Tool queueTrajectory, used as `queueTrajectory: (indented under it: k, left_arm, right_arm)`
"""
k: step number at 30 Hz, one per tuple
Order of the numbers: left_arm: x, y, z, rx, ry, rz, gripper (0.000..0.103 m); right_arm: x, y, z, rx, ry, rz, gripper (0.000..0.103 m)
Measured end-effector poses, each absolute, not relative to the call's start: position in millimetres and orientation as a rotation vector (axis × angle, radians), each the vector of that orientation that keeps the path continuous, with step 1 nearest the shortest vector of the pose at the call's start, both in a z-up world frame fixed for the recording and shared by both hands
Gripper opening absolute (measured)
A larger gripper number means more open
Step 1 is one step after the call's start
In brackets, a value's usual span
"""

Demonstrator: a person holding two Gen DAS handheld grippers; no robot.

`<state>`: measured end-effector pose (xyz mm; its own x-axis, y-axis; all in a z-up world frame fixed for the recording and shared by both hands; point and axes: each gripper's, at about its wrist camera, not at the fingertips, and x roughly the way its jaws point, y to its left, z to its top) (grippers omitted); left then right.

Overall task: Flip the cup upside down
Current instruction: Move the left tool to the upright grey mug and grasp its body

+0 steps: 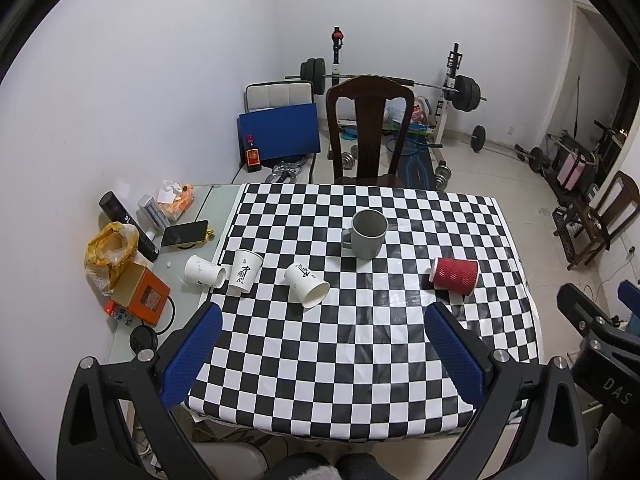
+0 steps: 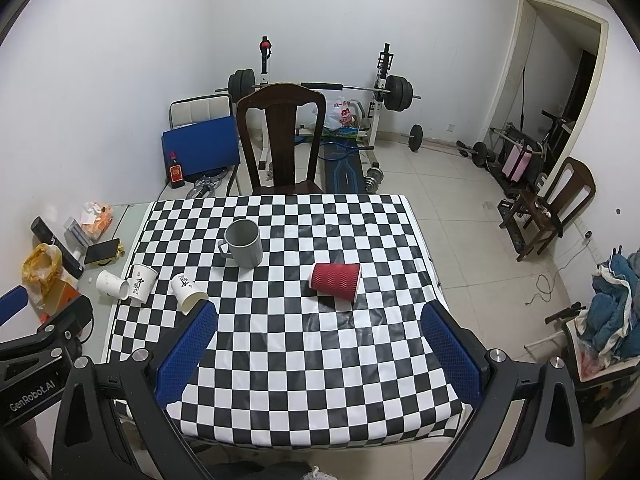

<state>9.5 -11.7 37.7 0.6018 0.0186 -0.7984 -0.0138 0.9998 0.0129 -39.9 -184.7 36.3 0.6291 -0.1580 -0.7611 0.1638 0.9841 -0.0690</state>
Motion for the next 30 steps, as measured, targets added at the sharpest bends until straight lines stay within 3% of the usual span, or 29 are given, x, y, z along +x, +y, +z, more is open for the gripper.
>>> queueTrajectory:
  k: [8, 13, 16, 21, 30]
  left_arm:
    - [57.4, -16.6, -29.5, 0.115, 0.889, 0.064, 0.103]
    - [100.4, -24.6, -100.0, 0.11, 0.944, 0.063, 0.103]
    - [133.8, -36.1, -142.4, 0.103, 0.974, 0.061, 0.103]
    - [186.6, -56.3, -208.6, 0.055, 0.974, 0.069, 0.102]
    - [239.2, -87.9, -276.7, 0.038, 0.902, 0.092, 0.102]
  right_arm:
    - [-12.0, -184.2, 2.4, 0.023, 0.897, -0.173, 0.103]
    - [33.1, -201.4, -80.8, 0.048, 1.009, -0.205, 0.102]
    - [55.2, -214.2, -138.7, 0.069, 1.074, -0.212, 0.095]
    - [91.0, -238.0, -223.5, 0.096, 1.078, -0.238, 0.095]
    - [134.1, -281.3, -307.4, 0.128, 1.066, -0.31, 0.095]
